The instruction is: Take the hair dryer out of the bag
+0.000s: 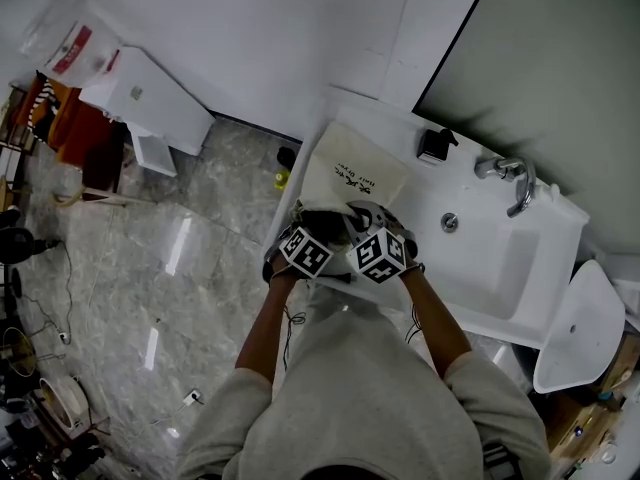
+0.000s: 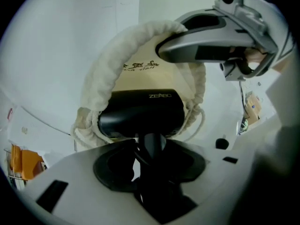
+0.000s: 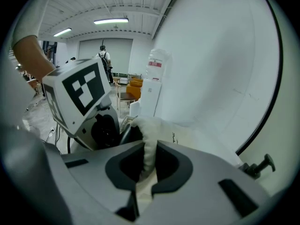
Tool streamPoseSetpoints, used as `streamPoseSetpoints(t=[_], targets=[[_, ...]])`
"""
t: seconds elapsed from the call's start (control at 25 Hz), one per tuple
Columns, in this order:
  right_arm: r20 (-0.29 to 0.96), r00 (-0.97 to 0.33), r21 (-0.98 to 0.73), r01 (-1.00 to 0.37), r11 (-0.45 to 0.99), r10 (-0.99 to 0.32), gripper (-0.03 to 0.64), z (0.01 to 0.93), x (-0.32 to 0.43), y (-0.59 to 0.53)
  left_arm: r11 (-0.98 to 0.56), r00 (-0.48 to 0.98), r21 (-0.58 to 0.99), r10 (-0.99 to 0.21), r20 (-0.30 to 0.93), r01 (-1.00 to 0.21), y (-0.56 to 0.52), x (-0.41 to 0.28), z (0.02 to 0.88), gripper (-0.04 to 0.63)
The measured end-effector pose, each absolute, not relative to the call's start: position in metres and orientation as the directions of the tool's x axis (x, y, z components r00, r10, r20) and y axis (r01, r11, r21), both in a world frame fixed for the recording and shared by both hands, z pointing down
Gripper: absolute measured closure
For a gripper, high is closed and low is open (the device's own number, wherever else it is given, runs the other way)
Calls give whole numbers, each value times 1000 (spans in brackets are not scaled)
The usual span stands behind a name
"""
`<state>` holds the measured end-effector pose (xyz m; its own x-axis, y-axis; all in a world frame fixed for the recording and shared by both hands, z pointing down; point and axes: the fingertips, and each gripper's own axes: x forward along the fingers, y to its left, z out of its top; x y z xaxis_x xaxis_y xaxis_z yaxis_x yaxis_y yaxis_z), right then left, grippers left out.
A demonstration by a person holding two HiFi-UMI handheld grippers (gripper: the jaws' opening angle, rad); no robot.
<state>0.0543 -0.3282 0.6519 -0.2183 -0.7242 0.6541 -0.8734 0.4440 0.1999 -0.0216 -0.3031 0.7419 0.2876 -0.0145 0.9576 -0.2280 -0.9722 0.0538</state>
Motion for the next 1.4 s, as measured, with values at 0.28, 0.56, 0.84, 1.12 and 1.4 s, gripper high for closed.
streamPoseSetpoints(t=[0.28, 0.56, 0.84, 1.12, 1.4], targets=[[659, -218, 198, -873, 446, -720, 604, 655, 56, -327, -967, 316, 75, -6, 949, -244, -295, -29, 734, 407], [657, -220, 196, -874, 445, -721, 604, 655, 56, -330, -952, 377, 117, 2, 926, -282, -292, -39, 720, 408], [658, -217, 189, -879, 437, -721, 604, 655, 58, -332, -933, 474, 165, -6, 881, -320, -283, -49, 707, 411], [655, -222, 171, -888, 427, -722, 604, 657, 61, -331, -893, 614, 198, -105, 782, -404, -287, -50, 682, 411], [662, -229, 156, -889, 431, -713, 604, 661, 60, -325, -867, 738, 195, -249, 628, -458, -305, -52, 638, 411]])
